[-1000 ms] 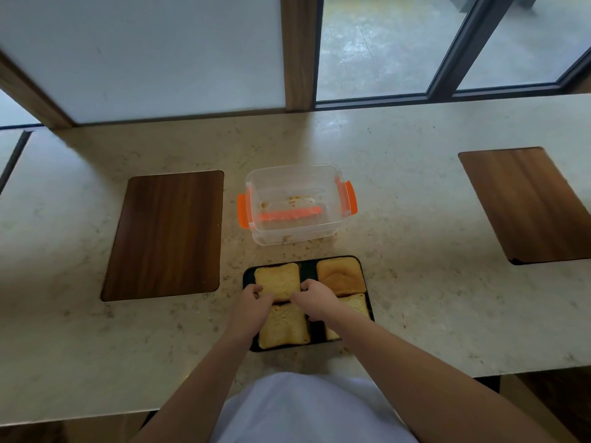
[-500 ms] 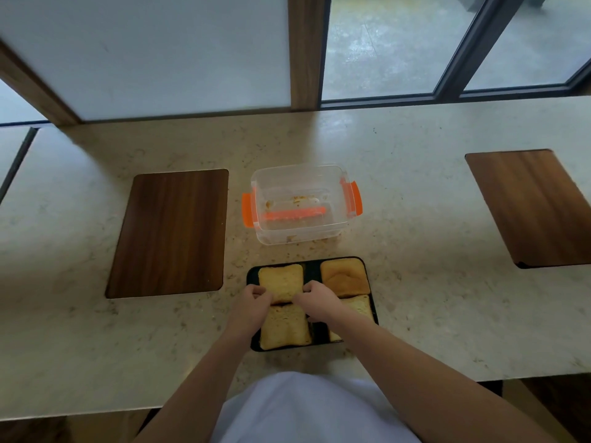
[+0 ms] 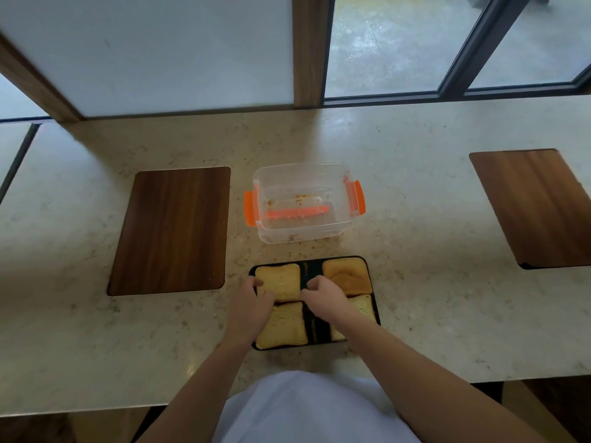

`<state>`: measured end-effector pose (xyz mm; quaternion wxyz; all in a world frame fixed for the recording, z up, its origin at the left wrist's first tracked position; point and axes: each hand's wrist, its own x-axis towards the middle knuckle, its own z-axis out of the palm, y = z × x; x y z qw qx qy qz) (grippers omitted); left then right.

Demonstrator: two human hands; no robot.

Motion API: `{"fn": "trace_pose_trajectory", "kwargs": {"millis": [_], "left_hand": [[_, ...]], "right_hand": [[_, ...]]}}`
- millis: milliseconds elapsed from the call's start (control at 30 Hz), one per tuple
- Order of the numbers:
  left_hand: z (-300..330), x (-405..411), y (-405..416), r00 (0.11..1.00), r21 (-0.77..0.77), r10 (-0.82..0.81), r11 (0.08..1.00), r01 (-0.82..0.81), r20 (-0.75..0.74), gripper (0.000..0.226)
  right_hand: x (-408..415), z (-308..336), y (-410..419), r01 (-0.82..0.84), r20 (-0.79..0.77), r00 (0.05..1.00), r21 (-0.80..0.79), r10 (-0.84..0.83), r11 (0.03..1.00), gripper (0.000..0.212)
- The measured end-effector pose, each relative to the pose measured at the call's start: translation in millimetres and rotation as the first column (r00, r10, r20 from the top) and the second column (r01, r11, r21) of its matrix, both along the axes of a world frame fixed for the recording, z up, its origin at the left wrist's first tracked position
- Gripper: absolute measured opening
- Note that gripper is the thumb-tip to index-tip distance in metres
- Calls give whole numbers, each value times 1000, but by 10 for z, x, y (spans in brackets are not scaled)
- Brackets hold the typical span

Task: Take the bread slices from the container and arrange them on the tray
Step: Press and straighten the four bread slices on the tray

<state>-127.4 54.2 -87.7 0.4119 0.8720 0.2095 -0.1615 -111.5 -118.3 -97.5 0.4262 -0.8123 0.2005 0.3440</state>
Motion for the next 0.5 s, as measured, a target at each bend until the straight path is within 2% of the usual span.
{"fn": "trace_pose_trajectory", "kwargs": {"millis": [67, 167, 333, 500], "left_hand": [[57, 20, -135, 995, 7, -37, 999, 37, 87, 25], [95, 74, -423, 994, -122, -105, 987, 105, 7, 33], [61, 226, -869, 971, -282, -167, 953, 114, -171, 44], [17, 340, -1116, 957, -270, -131, 961, 59, -258, 47]], "right_hand": [[-6, 24, -191, 49, 122, 992, -96, -37, 994, 46], [-5, 74, -490, 108, 219, 974, -250, -52, 962, 48], [30, 125, -693, 111, 139, 988, -323, -69, 940, 61], [23, 71, -714, 104, 93, 993, -326, -78, 940, 63]]}}
